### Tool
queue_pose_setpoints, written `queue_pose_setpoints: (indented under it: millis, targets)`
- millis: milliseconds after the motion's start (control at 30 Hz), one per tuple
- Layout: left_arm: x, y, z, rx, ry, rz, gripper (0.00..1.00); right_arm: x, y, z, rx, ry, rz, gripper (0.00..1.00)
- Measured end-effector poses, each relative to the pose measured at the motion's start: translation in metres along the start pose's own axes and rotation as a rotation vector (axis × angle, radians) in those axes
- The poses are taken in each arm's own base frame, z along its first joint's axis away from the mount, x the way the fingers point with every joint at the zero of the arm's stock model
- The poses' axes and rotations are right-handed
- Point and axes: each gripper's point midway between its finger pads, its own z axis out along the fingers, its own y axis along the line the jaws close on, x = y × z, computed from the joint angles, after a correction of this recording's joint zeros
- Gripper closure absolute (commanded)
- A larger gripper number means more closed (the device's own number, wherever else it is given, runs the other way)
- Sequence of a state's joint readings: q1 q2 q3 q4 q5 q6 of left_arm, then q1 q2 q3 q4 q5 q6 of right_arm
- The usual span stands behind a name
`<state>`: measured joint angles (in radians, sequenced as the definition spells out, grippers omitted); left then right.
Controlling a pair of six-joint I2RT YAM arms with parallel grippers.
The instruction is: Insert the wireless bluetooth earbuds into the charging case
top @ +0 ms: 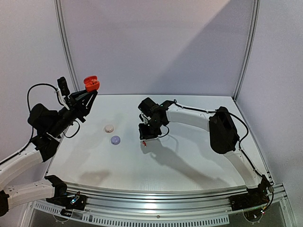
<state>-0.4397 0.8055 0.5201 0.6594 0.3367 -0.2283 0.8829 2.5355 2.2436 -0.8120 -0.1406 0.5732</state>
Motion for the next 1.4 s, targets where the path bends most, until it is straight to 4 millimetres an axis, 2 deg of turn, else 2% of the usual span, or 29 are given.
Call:
queue_pose_setpoints:
  millis: [267, 767, 1033, 1267, 1400]
  targets:
    - [0.000, 0.000, 0.000, 0.000, 0.000, 0.000, 1.00, 0.007, -0.004, 0.007, 0.008, 0.018, 0.011, 0.73]
    - [0.000, 0.000, 0.000, 0.001, 0.001, -0.001, 1.00, 0.016, 0.003, 0.009, 0.078, -0.004, -0.083, 0.76]
    - [0.001, -0.001, 0.000, 0.007, 0.005, -0.002, 1.00, 0.015, 0.005, 0.012, 0.121, -0.020, -0.141, 0.80]
    - [0.002, -0.001, 0.001, 0.010, 0.008, -0.003, 1.00, 0.015, 0.005, 0.012, 0.152, -0.034, -0.177, 0.76]
    - [0.002, -0.001, 0.001, 0.010, 0.008, -0.003, 1.00, 0.016, 0.005, 0.012, 0.167, -0.033, -0.203, 0.79]
